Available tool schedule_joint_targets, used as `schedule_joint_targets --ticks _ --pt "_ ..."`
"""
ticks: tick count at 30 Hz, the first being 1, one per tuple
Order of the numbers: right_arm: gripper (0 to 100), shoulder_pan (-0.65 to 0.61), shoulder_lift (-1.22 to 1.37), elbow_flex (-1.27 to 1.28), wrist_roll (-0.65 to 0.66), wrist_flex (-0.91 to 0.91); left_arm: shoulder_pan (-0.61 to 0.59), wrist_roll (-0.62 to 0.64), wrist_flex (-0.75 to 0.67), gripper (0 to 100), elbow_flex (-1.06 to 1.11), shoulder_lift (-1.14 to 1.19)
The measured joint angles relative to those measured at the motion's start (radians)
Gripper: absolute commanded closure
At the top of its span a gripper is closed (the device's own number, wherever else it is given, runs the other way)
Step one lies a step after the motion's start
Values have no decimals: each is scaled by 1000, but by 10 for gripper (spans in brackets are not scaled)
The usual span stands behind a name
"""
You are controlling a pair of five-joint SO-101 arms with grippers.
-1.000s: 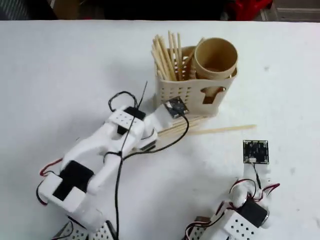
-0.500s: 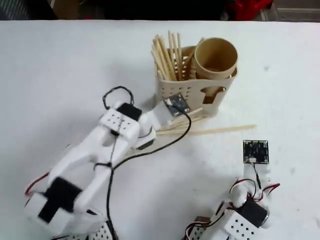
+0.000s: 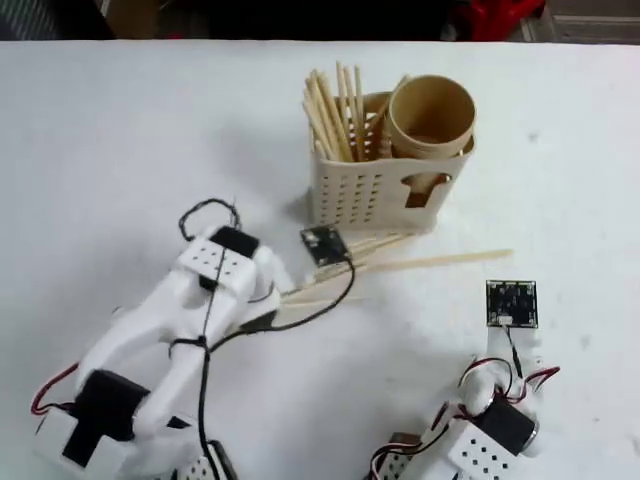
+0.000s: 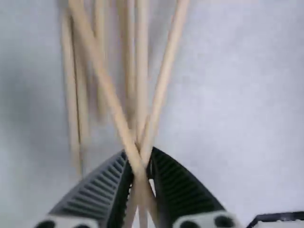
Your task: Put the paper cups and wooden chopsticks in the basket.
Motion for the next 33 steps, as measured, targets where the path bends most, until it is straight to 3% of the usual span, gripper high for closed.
schedule_joint_targets --ticks 12,16,22,33 --pt "974 0 0 0 0 0 -43 -49 146 884 -94 -5" --pt "974 0 0 0 0 0 17 -35 146 884 -137 -5" --pt "974 0 0 0 0 0 218 14 3 884 -137 -5" --pt "974 0 0 0 0 0 227 14 -196 884 -117 216"
